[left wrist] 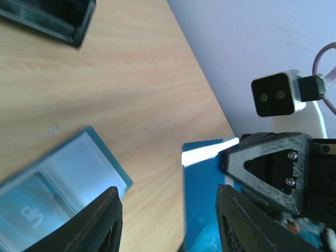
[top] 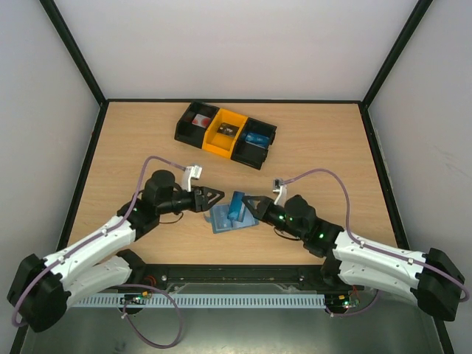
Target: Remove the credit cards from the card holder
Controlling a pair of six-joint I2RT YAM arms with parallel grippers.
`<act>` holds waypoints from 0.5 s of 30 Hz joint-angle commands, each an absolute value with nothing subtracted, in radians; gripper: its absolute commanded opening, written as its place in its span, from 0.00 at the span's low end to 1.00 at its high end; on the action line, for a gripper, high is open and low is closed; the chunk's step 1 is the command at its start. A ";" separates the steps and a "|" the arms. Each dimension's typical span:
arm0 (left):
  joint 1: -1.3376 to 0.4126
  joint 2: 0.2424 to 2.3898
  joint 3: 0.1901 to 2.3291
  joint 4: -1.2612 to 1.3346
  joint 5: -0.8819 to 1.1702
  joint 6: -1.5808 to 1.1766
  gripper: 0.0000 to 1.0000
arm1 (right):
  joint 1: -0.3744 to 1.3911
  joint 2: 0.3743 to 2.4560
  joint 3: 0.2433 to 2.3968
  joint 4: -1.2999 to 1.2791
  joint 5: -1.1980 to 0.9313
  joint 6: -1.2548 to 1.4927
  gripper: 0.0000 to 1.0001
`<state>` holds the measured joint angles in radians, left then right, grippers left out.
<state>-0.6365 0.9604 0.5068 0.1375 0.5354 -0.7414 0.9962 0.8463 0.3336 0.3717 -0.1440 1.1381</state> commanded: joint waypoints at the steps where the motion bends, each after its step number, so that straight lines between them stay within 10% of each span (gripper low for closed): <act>1: -0.713 0.869 0.542 0.060 0.279 -0.566 0.51 | 1.000 0.879 0.483 0.040 0.024 1.310 0.02; 15: -1.034 0.757 0.449 0.158 0.028 0.053 0.56 | 1.001 0.968 0.693 -0.235 0.076 1.650 0.02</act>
